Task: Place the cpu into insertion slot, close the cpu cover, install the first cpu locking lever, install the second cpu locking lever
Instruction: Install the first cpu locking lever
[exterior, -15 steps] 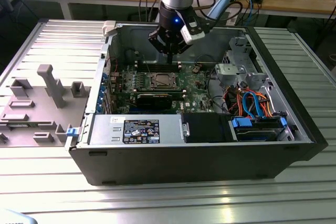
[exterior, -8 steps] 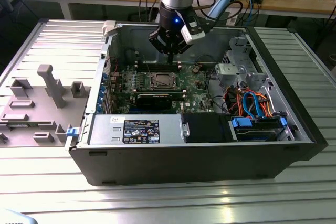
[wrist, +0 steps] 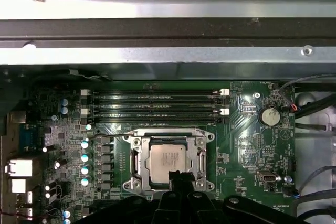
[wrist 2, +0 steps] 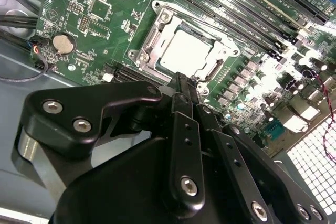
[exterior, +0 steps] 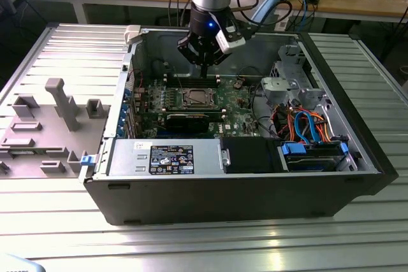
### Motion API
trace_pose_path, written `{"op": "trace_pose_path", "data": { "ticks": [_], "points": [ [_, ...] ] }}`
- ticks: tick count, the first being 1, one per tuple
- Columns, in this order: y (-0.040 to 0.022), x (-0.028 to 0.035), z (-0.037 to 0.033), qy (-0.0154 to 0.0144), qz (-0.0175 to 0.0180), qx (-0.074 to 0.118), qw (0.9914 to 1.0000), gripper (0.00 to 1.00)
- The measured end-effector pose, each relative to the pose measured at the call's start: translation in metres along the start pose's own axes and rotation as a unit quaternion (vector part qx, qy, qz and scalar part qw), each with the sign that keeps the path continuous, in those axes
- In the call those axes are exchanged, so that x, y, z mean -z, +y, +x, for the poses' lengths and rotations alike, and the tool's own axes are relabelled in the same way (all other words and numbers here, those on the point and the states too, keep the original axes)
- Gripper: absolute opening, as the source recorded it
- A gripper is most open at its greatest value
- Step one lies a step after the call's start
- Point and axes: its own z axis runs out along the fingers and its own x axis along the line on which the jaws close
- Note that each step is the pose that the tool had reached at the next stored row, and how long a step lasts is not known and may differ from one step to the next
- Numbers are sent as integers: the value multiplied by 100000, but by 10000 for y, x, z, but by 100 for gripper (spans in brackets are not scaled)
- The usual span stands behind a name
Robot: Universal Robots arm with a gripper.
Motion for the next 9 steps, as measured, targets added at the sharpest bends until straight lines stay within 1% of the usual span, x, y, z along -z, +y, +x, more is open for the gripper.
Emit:
{"op": "trace_pose_path", "data": {
  "ticks": [9],
  "points": [
    [118,-2,53,0,0,-1,100000,11]
  ]
}}
